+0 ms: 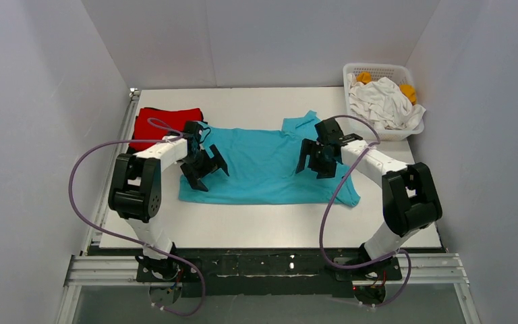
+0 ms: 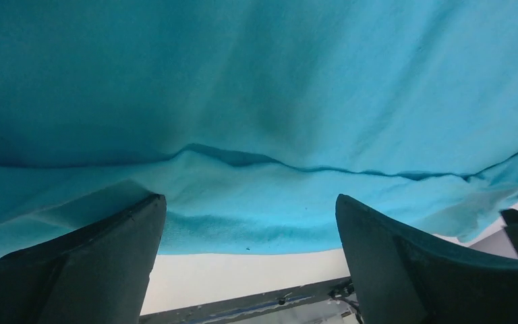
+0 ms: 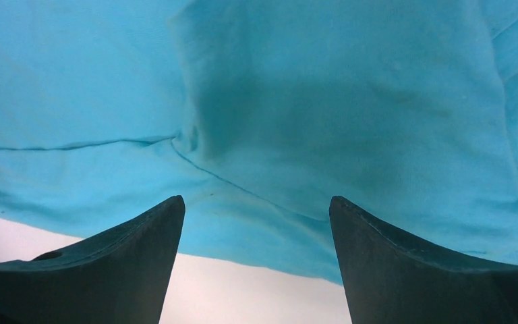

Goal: Fold and stack the t-shirts
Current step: Fold the flattened tshirt in 1/3 of the way, then grab the side of the flattened tshirt furthest away from the robot with both arms

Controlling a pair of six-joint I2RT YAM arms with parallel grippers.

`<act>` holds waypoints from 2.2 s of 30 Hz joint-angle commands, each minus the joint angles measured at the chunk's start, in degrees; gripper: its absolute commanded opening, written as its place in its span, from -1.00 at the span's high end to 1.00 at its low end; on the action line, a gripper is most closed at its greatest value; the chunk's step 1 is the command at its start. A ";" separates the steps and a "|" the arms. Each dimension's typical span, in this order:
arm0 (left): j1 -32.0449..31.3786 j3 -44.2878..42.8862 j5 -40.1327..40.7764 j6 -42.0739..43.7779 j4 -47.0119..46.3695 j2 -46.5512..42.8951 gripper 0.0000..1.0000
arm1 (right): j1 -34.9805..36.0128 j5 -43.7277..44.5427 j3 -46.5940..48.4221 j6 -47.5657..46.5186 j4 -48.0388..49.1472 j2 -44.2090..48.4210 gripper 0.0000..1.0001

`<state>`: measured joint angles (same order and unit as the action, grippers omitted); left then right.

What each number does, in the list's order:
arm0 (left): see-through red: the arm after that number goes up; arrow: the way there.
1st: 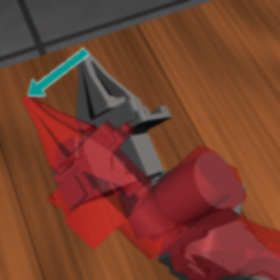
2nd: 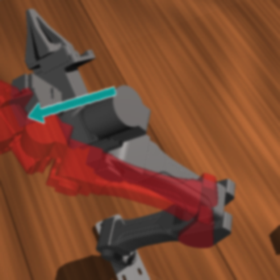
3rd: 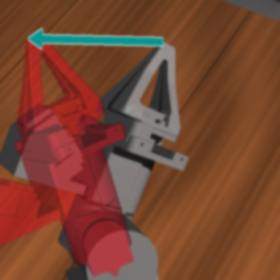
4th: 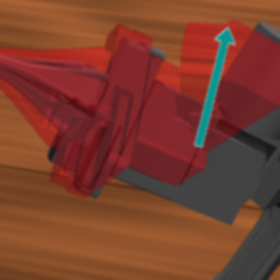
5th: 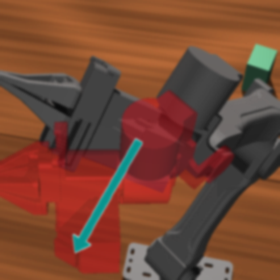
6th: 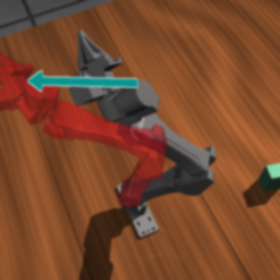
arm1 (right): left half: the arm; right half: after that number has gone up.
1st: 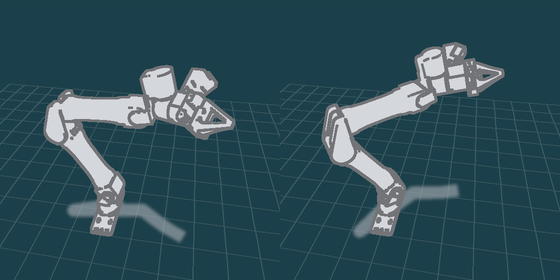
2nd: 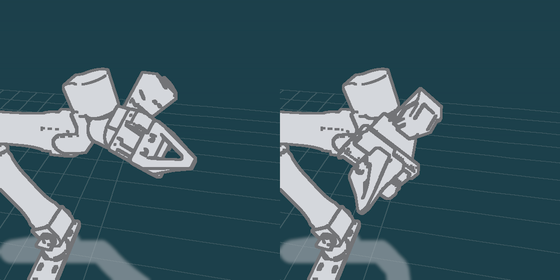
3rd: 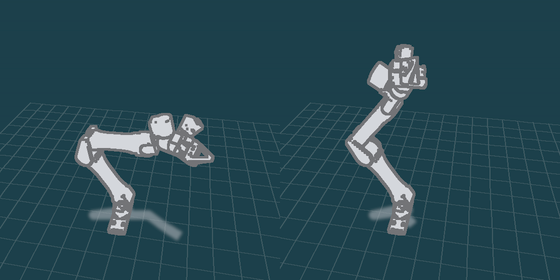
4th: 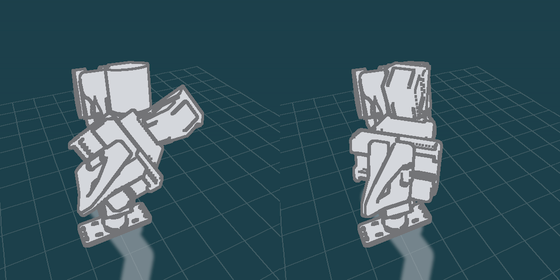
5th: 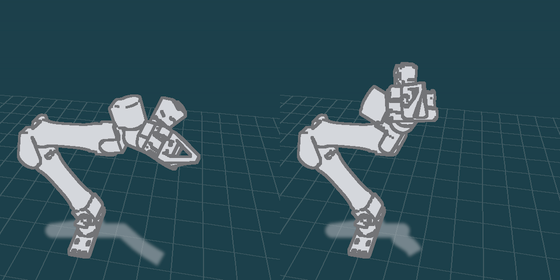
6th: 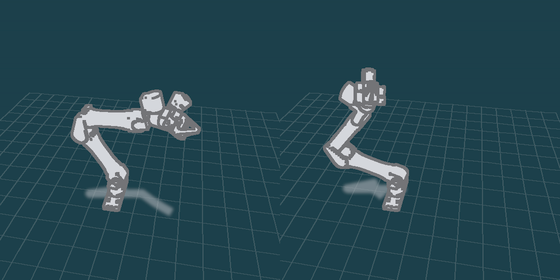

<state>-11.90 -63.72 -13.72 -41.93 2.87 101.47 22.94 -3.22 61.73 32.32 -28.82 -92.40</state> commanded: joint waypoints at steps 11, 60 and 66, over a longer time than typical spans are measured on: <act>-4.63 17.80 -0.17 -2.69 2.33 -6.37 -0.97 | -0.83 -5.79 -17.38 6.52 7.89 2.42 -0.70; 7.40 9.48 19.79 -5.68 3.10 -6.16 -0.96 | -13.42 -3.51 -10.04 0.96 7.07 -0.52 -0.73; 8.62 8.02 19.91 -5.40 5.16 -7.08 -0.96 | -18.00 -5.59 -11.53 1.91 5.31 0.76 -0.73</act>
<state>-4.40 -56.66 2.72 -47.59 -1.74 94.78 7.64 -10.59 52.80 34.48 -20.47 -93.03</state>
